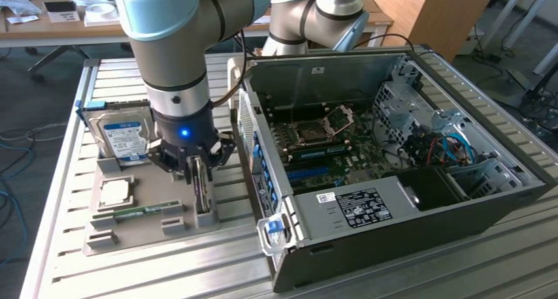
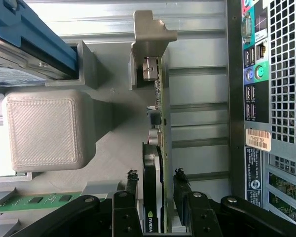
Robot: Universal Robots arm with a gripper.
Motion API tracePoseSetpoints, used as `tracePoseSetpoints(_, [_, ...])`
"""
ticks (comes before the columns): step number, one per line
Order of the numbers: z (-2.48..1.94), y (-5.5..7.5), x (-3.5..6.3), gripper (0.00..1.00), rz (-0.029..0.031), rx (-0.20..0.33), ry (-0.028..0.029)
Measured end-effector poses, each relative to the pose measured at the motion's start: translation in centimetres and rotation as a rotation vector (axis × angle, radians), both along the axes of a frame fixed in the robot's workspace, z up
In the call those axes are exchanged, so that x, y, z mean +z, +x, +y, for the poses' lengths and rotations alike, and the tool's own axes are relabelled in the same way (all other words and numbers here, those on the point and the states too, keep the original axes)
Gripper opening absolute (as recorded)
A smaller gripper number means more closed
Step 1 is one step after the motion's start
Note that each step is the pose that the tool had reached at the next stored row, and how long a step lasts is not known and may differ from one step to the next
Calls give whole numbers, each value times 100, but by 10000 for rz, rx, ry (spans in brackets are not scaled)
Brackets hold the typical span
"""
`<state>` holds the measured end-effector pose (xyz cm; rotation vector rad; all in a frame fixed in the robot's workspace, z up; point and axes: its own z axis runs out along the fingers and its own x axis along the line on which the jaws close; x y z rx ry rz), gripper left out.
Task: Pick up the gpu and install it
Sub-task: 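Pick up the gpu and move the gpu toward the slot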
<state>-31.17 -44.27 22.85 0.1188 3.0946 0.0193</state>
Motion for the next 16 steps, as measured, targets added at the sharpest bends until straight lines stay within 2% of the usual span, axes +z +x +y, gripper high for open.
tracePoseSetpoints(16, [1, -18, 0, 43, 0, -1, 2])
